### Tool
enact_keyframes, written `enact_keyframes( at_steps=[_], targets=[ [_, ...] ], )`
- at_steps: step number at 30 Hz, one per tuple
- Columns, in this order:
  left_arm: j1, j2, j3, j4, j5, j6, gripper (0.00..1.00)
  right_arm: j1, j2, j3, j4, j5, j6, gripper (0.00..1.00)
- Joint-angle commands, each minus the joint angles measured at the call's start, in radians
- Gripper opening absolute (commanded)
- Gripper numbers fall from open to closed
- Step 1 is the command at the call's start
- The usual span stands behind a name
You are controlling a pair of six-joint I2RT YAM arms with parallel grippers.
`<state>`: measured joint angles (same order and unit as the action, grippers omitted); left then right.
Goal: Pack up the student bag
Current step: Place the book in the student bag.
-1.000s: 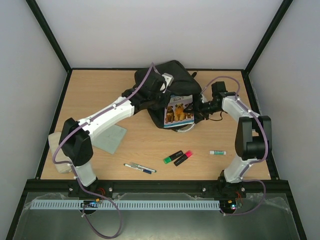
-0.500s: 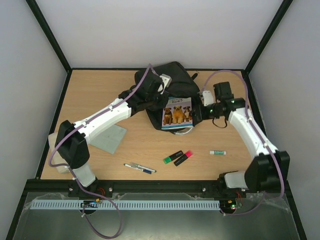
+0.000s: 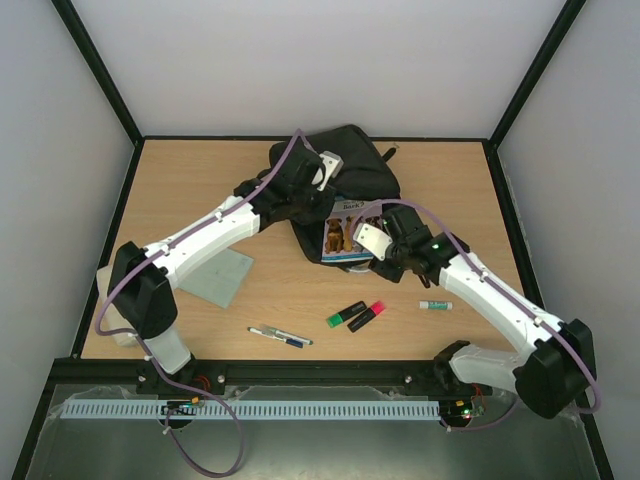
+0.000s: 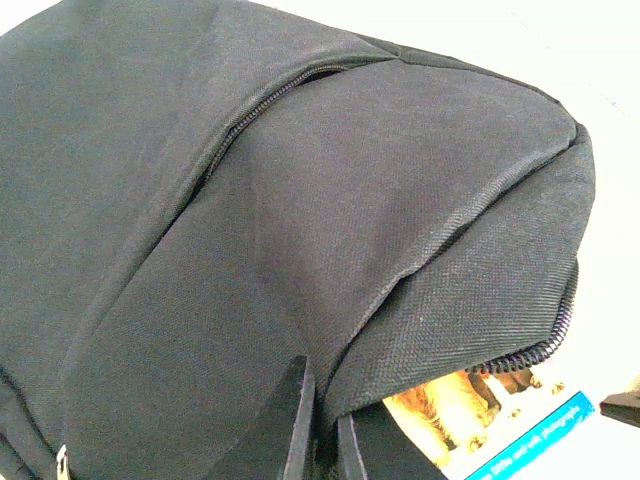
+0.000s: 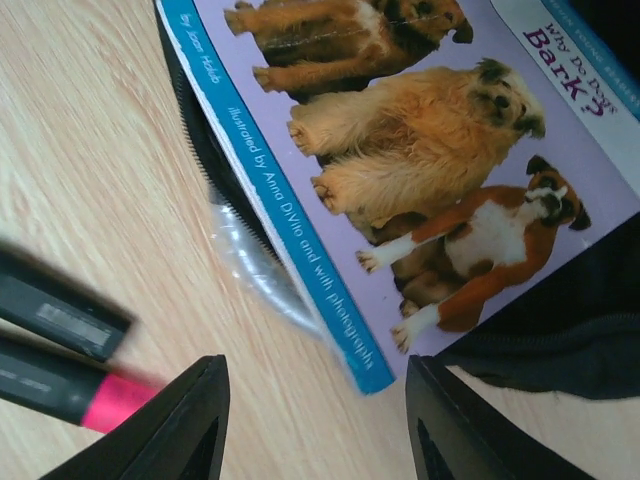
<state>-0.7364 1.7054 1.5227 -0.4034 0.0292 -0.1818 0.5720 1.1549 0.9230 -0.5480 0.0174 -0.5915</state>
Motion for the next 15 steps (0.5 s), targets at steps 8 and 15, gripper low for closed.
enact_keyframes(
  at_steps=[8,15],
  targets=[
    [0.003,-0.072,0.03,0.007,0.057,0.026,0.02,0.031,0.107,-0.012,0.123,0.148,-0.152,0.49],
    [0.003,-0.072,0.031,0.013,0.074,0.028,0.02,0.031,0.15,-0.046,0.251,0.233,-0.228,0.47]
  ],
)
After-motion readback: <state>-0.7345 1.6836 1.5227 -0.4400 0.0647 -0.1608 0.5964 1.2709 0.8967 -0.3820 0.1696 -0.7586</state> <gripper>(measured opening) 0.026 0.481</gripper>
